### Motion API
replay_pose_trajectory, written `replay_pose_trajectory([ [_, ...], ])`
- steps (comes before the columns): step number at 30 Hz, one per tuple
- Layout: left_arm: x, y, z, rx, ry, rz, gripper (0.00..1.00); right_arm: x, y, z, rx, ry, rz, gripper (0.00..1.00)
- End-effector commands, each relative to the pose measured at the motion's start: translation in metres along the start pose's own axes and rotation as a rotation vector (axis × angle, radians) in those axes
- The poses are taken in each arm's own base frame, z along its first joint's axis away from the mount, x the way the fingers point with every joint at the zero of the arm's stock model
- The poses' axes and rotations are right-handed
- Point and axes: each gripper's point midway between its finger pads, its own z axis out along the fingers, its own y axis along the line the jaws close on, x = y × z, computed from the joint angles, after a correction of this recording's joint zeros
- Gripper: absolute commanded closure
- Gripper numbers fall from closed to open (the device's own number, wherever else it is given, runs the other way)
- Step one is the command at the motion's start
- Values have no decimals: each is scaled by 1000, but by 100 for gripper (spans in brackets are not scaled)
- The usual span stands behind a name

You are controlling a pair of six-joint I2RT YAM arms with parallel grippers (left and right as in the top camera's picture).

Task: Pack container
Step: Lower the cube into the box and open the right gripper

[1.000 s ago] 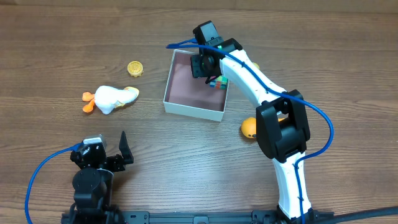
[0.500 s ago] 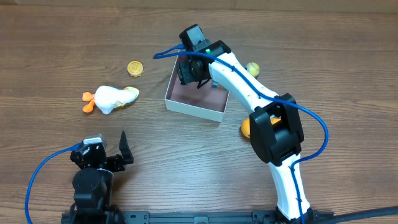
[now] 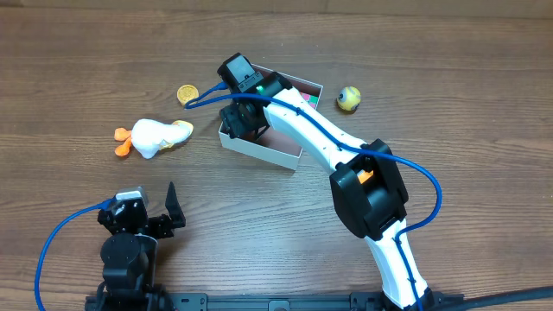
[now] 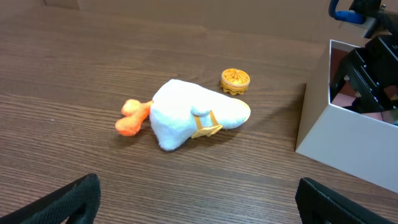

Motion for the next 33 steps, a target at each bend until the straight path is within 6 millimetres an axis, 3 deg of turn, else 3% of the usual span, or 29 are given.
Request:
replay_pose_trajectory([
  [1,-1,1,0,-1,-8,15,0,-7,3,-9,-7,-17,-8,31],
  [14,-1,1,0,-1,-8,15,0,21,7,-10,-29,96,-2,32],
  [26,-1,1,0,-1,-8,15,0,43,63,-11,-70,131,-107,32],
  [33,-1,1,0,-1,-8,15,0,38,51,-11,-48,122,-92,31],
])
